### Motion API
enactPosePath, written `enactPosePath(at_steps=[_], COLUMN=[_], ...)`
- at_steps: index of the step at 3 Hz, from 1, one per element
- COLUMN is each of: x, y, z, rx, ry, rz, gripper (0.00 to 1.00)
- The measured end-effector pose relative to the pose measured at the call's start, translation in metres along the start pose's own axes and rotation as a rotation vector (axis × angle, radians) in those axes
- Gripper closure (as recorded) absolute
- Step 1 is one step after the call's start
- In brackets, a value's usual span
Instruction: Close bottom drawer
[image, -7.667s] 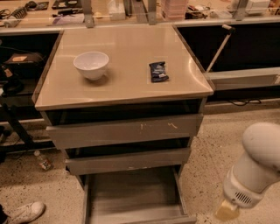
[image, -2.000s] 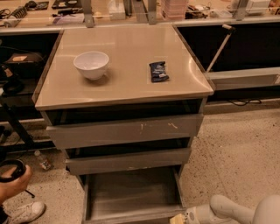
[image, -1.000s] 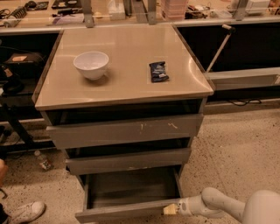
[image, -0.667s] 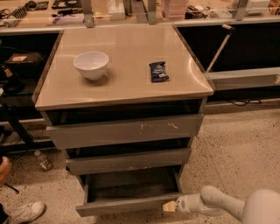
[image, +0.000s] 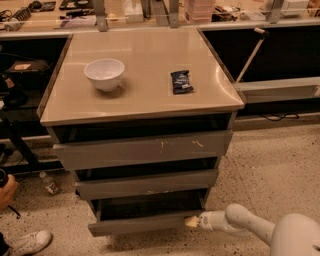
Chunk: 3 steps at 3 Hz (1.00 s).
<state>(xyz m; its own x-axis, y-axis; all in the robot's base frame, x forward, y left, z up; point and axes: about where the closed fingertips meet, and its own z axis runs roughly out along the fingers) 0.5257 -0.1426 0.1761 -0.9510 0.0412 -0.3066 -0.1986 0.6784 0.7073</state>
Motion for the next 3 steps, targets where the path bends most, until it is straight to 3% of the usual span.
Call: enactPosePath(at_steps=[3], x=[-0.037], y=[-0.008], z=[0.025], rx=[0.000], ry=[-0.060], rz=[0.005], gripper=[1.00])
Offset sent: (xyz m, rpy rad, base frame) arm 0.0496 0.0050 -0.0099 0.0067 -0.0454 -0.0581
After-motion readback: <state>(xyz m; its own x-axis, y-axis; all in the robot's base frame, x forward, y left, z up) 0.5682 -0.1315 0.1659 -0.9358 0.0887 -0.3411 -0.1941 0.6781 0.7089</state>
